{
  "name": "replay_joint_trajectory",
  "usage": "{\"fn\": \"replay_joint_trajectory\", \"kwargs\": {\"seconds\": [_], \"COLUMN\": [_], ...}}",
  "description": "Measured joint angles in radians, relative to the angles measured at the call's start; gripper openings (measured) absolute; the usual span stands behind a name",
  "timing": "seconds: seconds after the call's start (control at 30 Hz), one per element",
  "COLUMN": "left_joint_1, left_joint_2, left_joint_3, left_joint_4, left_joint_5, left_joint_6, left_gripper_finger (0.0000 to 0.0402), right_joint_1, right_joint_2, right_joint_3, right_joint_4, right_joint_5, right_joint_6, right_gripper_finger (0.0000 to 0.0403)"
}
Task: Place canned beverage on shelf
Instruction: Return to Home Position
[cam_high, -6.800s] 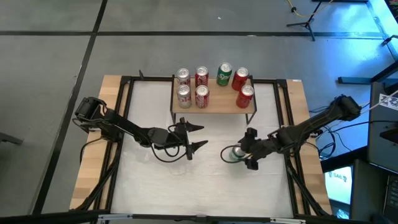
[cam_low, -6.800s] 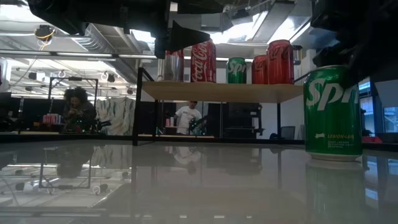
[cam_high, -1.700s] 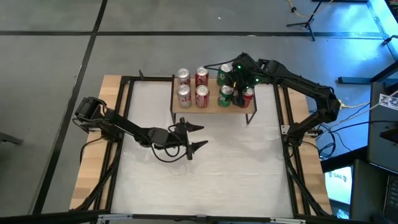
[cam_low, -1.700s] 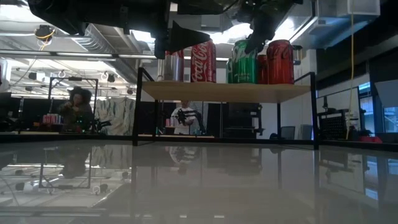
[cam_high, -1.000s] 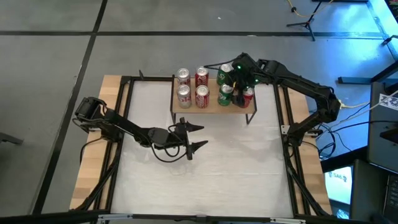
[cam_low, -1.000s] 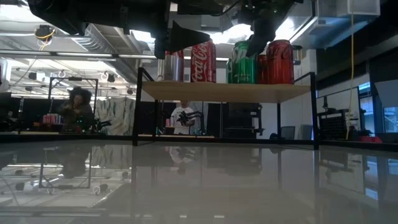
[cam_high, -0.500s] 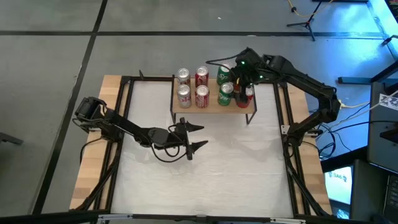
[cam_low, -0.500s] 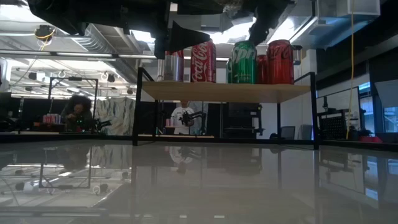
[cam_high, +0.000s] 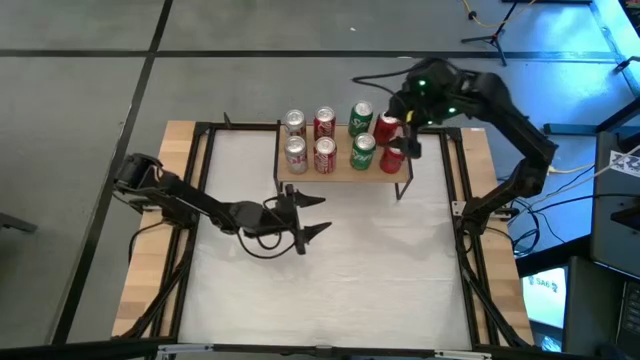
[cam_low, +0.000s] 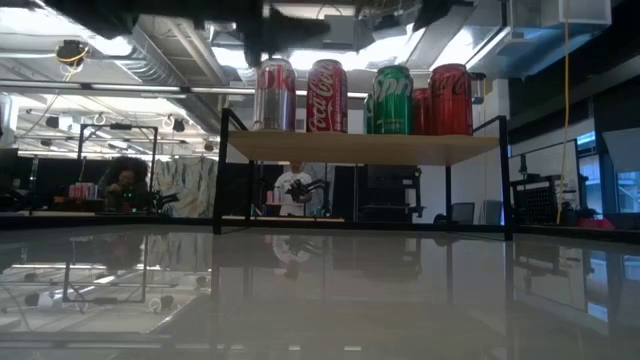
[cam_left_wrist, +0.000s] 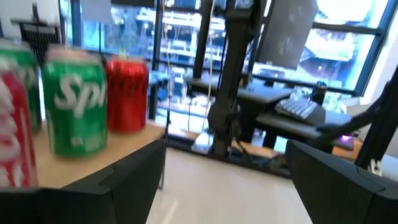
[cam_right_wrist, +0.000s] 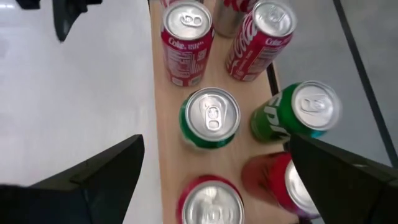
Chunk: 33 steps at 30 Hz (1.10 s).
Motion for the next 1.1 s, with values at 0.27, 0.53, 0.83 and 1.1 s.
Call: {"fn": "replay_joint_trajectory", "kwargs": {"seconds": [0.27,0.53,0.83,1.1], "left_joint_1": [0.001,0.009,0.035,0.065], "left_joint_2": [-0.224,-0.542,-0.828,-1.052], "left_joint_3": [0.000,0.000,-0.142,-0.435], "left_joint_4": [-0.249,-0.625,-0.765,-0.552], "left_joint_5": [-0.051,-0.083,-0.073,-0.038], "left_joint_6": [0.098,0.143,0.157,0.109], "left_gripper_finger": [0.0320,0.0250,0.0136,0.0086], "right_joint_1": [0.000,-0.001,-0.001,0.000], "right_joint_2": [-0.036,-0.158,-0.320,-0.605], "right_joint_3": [0.149,0.151,0.016,-0.495], "right_joint_4": [-0.095,-0.104,-0.078,0.313], "right_joint_5": [0.002,-0.007,-0.142,-0.242], "right_joint_6": [0.000,0.010,0.031,0.106], "right_gripper_finger": [0.0374,0.0239,0.0049,0.0023]}}
